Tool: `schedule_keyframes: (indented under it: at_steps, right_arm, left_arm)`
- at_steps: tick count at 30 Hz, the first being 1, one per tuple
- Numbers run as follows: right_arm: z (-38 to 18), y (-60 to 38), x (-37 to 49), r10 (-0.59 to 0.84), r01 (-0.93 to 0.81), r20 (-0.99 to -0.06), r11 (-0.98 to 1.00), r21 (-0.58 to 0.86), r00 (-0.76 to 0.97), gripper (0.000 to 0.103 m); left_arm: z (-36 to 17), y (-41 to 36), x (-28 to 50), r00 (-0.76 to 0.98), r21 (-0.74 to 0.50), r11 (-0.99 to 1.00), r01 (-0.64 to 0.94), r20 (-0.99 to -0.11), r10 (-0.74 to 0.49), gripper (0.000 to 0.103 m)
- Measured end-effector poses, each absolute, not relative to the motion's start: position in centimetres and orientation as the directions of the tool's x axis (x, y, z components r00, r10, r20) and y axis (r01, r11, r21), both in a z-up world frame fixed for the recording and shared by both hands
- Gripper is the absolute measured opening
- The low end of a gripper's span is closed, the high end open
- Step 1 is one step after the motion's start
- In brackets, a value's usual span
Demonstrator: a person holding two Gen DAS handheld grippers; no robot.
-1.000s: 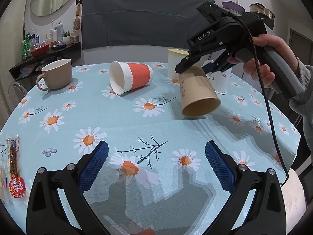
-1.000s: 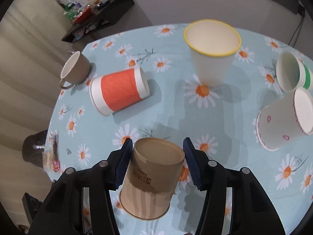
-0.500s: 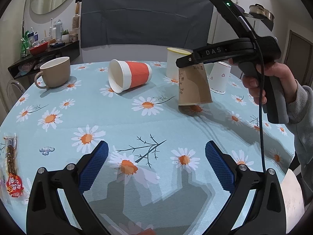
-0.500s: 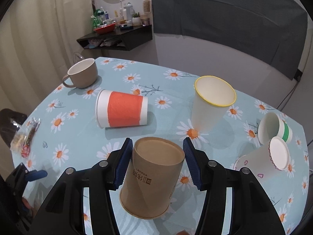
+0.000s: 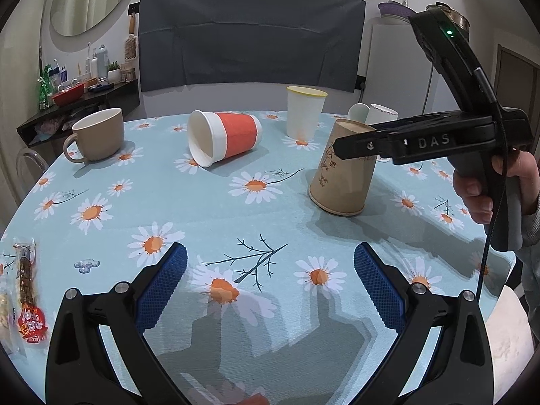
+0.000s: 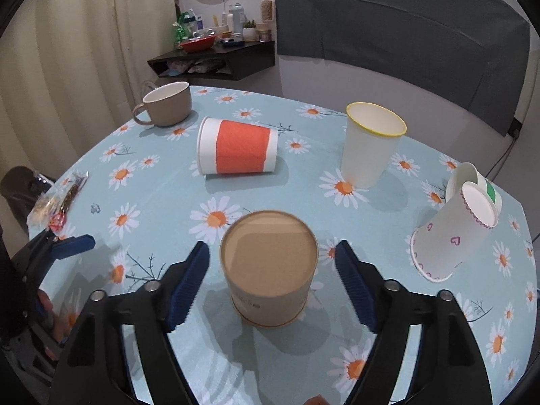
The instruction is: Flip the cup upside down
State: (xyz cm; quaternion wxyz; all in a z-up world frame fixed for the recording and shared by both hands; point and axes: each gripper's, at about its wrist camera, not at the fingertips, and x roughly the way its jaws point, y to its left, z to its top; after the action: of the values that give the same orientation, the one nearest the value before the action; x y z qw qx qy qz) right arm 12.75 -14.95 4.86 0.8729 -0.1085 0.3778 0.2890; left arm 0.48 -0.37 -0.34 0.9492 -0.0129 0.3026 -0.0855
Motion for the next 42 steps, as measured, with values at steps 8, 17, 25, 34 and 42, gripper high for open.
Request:
schedule_keyframes:
  at_steps: [8,17,25,34,42]
  right_arm:
    - [5.8,-18.7,7.1,0.329,-0.45,-0.622,0.892,-0.041,0.71,0.094]
    - [0.2,-22.8,4.3,0.28,-0.259,-0.636,0.957,0.129,0.719,0.095]
    - [-0.3,-21.4,3.0,0.252,-0.277,-0.601,0.959,0.053,0.759,0.095]
    - [-0.2,-21.4,3.3,0.29,-0.302,-0.588,0.95,0.08,0.755,0.095]
    - [-0.2,-21.5,2.8,0.29,-0.297,-0.573,0.951,0.084,0.767,0.095]
  left_arm:
    - [-0.3,-0.3,0.5,0.802,-0.076,0.988,0.132,-0.577,-0.152,0.097]
    - [-0.5,-0.2,0.8,0.797,-0.064,0.993,0.094,-0.593,-0.114,0.097]
    - [-0.5,-1.1,0.5,0.808,0.014,0.996,0.083,-0.586,-0.06,0.097]
    - [-0.5,-0.9,0.4,0.812,0.018,0.998,0.058,-0.582,-0.037,0.097]
    - [-0.6,-0.2,0.8,0.798,-0.03,0.998,0.048,-0.6,-0.057,0.097]
